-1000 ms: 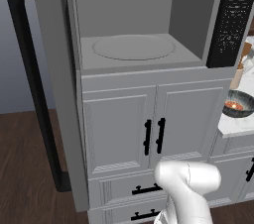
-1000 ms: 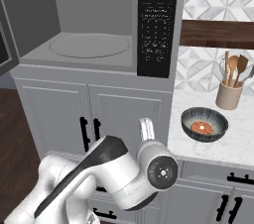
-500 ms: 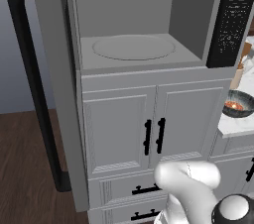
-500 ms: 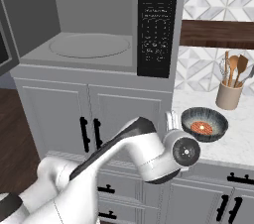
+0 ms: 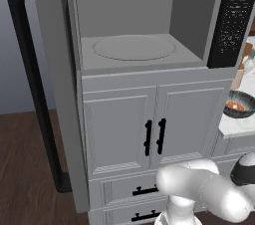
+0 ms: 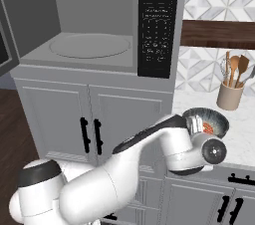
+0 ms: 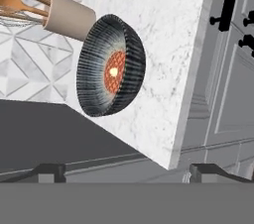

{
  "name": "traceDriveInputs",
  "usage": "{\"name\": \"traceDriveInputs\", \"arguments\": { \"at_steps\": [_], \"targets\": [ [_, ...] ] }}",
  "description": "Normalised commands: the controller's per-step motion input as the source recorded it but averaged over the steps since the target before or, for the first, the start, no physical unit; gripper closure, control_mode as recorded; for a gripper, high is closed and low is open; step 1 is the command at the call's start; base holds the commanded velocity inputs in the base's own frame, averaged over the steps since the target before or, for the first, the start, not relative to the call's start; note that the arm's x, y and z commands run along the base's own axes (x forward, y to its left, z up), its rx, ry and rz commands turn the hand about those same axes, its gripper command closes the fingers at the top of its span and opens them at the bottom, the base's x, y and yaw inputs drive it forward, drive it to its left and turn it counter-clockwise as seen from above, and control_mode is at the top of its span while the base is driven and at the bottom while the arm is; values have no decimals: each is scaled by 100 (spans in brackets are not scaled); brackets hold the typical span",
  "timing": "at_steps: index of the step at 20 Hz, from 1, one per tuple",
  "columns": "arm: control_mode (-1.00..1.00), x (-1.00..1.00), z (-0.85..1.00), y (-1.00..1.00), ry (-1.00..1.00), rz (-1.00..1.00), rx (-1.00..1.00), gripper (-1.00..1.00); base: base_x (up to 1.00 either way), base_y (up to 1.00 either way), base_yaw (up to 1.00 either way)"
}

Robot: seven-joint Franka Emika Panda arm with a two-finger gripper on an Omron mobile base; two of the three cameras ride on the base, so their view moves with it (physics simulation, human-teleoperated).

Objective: Open the microwave, place the bowl with waffle inside the microwave, then close the microwave door and turn it on.

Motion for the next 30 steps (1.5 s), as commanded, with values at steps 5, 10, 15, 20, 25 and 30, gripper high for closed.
{"name": "traceDriveInputs", "arguments": {
  "at_steps": [5, 10, 15, 20, 25, 30],
  "targets": [
    [-100, 57, -35, -62, 4, 1, 0, -100, 0, 0, 0],
    [-100, 62, -32, -36, 5, 1, -1, -100, 0, 0, 0],
    [-100, 47, -20, -12, 4, 3, -2, -100, 0, 0, 0],
    [-100, 22, -26, -22, 9, 3, 0, -100, 0, 0, 0],
    [-100, 14, -29, -11, 10, 0, 0, -100, 0, 0, 0],
    [-100, 24, -24, 0, 6, 0, 0, -100, 0, 0, 0]
  ]
}}
